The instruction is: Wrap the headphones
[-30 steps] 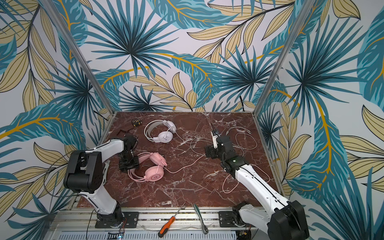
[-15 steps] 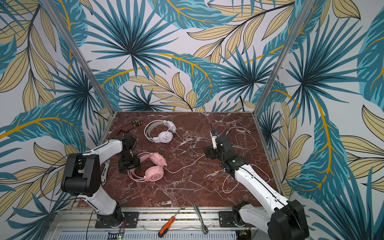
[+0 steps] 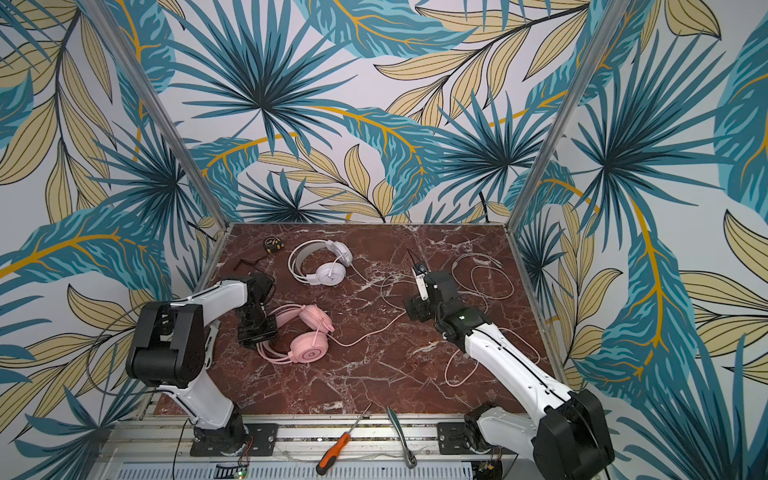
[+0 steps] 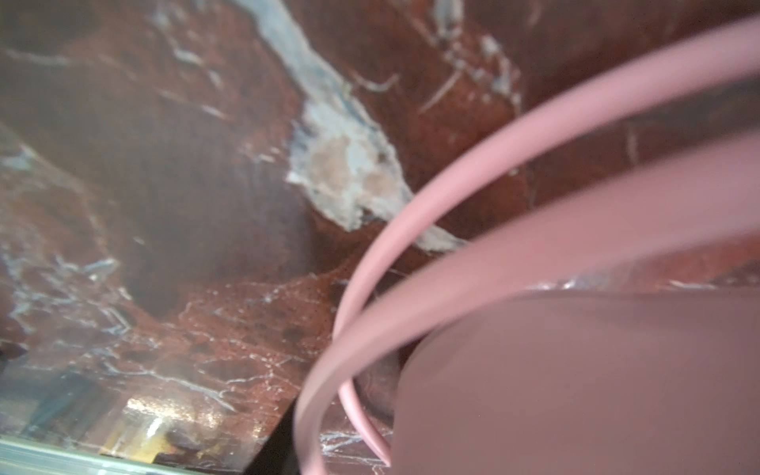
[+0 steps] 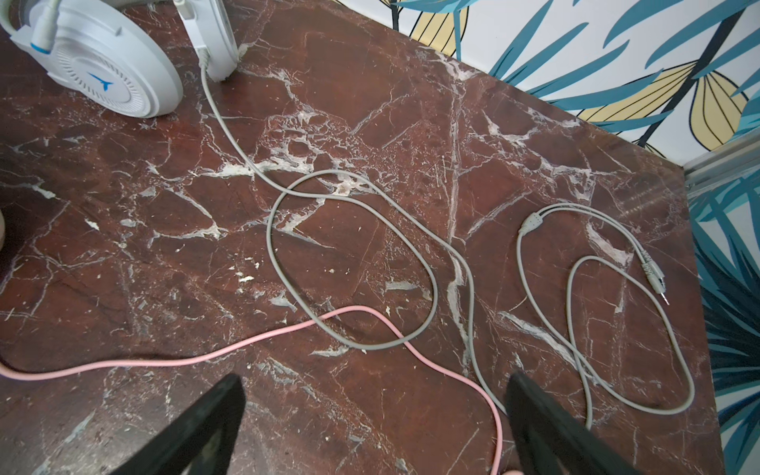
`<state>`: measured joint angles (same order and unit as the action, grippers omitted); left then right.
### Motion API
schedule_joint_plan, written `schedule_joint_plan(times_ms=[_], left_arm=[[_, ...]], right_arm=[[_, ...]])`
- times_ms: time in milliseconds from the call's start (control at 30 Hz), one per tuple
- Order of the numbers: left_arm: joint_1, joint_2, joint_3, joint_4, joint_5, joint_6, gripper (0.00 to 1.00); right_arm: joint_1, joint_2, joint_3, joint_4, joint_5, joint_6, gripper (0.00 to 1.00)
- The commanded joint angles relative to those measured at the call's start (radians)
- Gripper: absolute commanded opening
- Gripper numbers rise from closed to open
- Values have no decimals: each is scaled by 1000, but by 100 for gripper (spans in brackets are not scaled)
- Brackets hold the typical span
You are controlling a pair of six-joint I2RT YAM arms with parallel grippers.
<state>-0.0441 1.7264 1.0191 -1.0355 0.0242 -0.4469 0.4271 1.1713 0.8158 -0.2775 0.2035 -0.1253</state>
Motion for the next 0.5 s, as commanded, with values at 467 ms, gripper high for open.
schedule_joint_plan(times_ms=[467], left_arm=[[10, -84, 147, -4, 132, 101, 0]], right_arm=[[13, 75, 91, -181, -242, -286, 100]])
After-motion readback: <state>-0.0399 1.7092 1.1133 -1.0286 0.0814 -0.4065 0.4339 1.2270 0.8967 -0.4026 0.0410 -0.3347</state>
